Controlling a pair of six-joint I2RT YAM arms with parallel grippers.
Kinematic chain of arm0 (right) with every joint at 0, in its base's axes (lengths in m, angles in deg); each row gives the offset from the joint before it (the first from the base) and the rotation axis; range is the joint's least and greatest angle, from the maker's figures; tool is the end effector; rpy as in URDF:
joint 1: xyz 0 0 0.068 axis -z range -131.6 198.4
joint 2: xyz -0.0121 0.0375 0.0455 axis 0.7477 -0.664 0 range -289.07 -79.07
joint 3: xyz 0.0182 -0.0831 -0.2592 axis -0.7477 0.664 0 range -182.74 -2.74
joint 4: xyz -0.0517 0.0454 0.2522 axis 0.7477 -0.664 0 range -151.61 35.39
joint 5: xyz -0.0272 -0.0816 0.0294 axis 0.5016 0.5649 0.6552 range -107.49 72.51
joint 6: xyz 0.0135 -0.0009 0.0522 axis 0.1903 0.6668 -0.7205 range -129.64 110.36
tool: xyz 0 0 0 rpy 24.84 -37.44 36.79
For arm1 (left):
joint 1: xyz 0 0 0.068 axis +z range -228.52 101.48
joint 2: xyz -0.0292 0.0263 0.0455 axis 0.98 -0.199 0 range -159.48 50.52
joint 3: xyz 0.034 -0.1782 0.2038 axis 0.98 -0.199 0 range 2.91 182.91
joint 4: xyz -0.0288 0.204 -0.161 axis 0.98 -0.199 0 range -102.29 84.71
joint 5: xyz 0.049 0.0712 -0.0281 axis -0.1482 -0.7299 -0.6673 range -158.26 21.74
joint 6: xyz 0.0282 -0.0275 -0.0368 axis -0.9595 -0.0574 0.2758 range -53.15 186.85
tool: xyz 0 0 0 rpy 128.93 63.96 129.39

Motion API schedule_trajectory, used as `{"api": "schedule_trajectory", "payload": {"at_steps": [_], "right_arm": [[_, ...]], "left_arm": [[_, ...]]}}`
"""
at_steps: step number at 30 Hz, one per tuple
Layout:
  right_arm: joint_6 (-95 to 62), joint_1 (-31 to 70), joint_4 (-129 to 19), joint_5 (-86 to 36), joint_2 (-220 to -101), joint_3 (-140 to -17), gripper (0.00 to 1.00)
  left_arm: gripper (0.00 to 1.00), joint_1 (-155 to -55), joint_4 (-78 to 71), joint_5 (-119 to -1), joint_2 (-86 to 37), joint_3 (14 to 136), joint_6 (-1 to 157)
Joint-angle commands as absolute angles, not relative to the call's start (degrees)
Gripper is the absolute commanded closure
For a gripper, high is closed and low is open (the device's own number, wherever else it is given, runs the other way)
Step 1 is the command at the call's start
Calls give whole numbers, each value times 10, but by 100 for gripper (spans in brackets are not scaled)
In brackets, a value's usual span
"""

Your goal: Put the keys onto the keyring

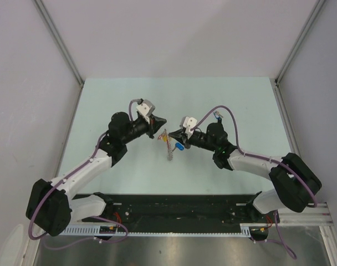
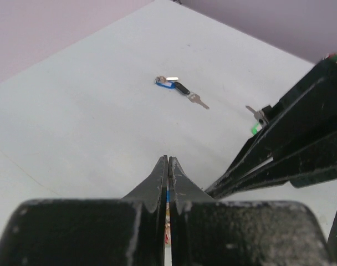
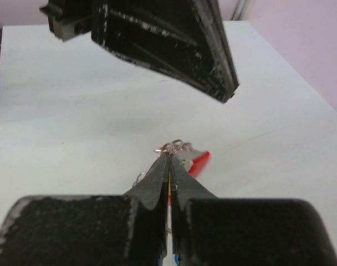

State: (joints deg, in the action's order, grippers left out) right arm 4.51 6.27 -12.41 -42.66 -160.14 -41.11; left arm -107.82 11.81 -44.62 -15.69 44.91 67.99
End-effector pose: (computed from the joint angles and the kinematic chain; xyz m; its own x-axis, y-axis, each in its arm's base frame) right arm 0.2167 0.2166 0.2513 0.2192 -0.1001 -0.9705 -0.8961 0.3729 -0.2408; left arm 0.2262 -0.1433 0.2962 -0.1238 0.0485 -0.9911 0.7931 0.6052 -0.0695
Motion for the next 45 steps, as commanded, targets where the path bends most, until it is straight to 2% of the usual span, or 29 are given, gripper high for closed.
{"api": "schedule_trajectory", "payload": {"at_steps": [1, 6, 7, 8, 11, 14, 17, 22, 27, 29, 30, 31, 33, 45], "right_arm": [[64, 77, -98, -482, -1615, -449, 100], [83, 81, -123, -536, -1619, -471, 100], [86, 85, -127, -543, -1622, -473, 100], [89, 87, -129, -554, -1625, -479, 100], [88, 95, -131, -579, -1635, -482, 100], [82, 100, -126, -612, -1641, -481, 100], [101, 101, -149, -644, -1640, -484, 100], [120, 103, -192, -668, -1638, -495, 100], [134, 104, -212, -670, -1638, -497, 100], [134, 103, -216, -671, -1639, -499, 100], [134, 103, -217, -672, -1639, -499, 100], [136, 103, -220, -672, -1639, -500, 100], [137, 103, -224, -671, -1638, -501, 100], [141, 102, -237, -671, -1637, -505, 100]], "left_arm": [[100, -1074, 169, -466, -135, 462, 709], [98, -1074, 148, -473, -99, 405, 716], [93, -1074, 141, -477, -80, 394, 715], [79, -1074, 138, -481, -70, 383, 714], [56, -1072, 132, -480, -33, 348, 702], [42, -1072, 140, -469, -12, 323, 694], [34, -1069, 161, -430, -11, 301, 680], [27, -1059, 205, -358, -26, 273, 650], [27, -1049, 217, -316, -48, 268, 639], [32, -1046, 218, -302, -53, 263, 635], [35, -1046, 217, -298, -55, 262, 629], [46, -1046, 217, -293, -58, 261, 625], [57, -1045, 219, -291, -63, 255, 620], [60, -1045, 220, -277, -89, 273, 622]]}}
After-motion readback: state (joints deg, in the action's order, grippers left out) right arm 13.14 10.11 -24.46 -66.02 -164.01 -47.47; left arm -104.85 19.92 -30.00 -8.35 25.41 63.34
